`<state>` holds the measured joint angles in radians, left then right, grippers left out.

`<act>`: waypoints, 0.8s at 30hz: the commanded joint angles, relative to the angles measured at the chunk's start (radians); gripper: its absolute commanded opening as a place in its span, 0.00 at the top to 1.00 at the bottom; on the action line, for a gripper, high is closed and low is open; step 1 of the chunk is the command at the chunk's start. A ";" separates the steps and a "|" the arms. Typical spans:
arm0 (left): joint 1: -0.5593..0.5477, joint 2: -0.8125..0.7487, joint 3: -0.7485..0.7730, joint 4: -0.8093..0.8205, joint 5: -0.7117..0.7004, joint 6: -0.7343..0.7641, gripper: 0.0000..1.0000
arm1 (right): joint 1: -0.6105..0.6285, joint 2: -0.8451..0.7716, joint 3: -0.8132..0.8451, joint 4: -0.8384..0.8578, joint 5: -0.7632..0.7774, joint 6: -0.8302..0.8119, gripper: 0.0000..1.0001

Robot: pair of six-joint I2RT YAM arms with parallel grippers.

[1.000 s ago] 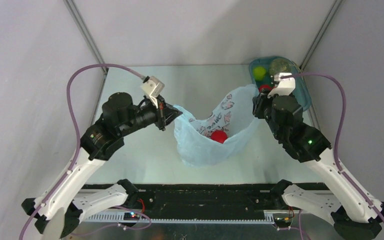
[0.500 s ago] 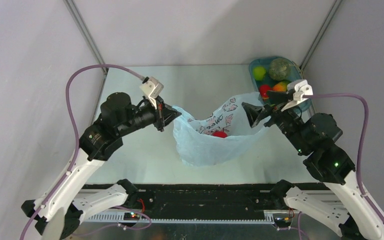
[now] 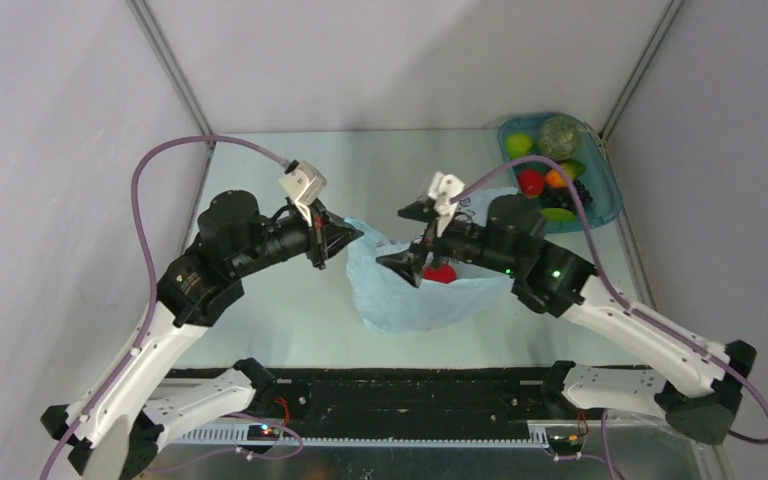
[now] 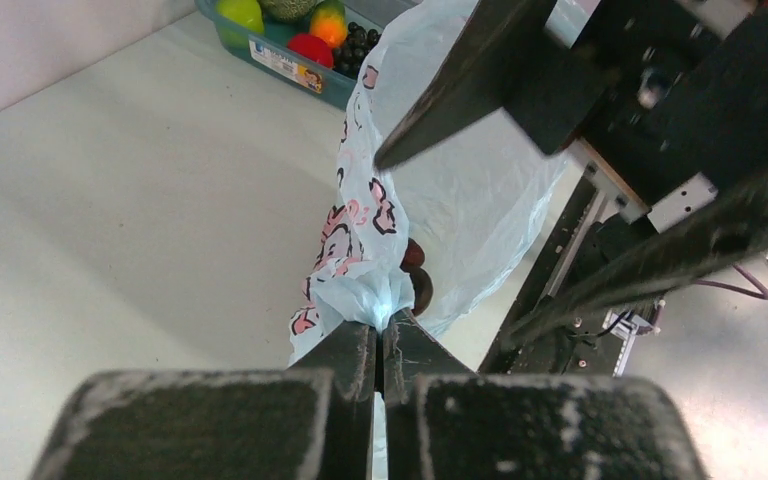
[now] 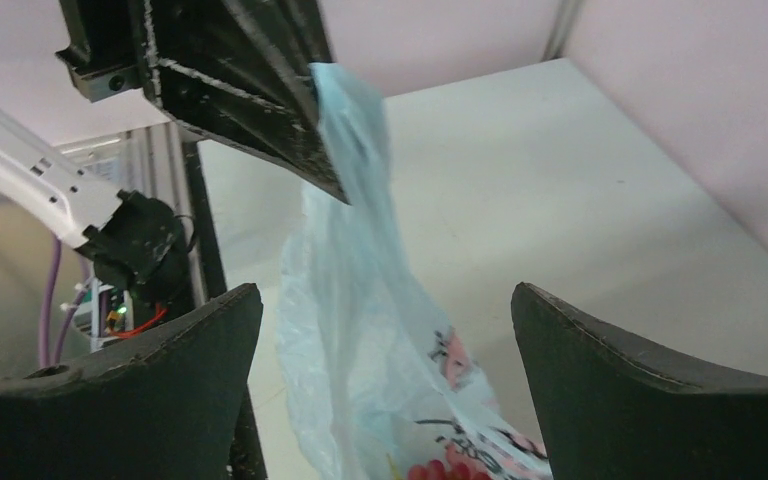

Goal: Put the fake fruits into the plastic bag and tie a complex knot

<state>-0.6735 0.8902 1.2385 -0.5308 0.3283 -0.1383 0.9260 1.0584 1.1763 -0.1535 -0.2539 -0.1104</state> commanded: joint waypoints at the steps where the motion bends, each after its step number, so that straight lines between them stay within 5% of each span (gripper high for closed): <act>1: 0.008 -0.023 -0.010 0.068 0.032 0.008 1.00 | 0.067 0.057 0.011 0.120 -0.007 -0.025 0.01; 6: 0.009 -0.040 -0.034 0.107 0.030 -0.024 1.00 | 0.113 0.101 -0.020 0.201 0.012 0.026 0.01; 21: 0.021 -0.076 -0.098 0.235 -0.003 -0.136 1.00 | 0.259 0.118 -0.228 0.521 0.502 0.012 0.13; 24: 0.023 -0.081 -0.105 0.254 -0.002 -0.156 1.00 | 0.268 0.123 -0.267 0.574 0.555 0.016 0.29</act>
<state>-0.6605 0.8330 1.1343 -0.3687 0.3367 -0.2455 1.1774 1.1744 0.9432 0.2756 0.1646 -0.0990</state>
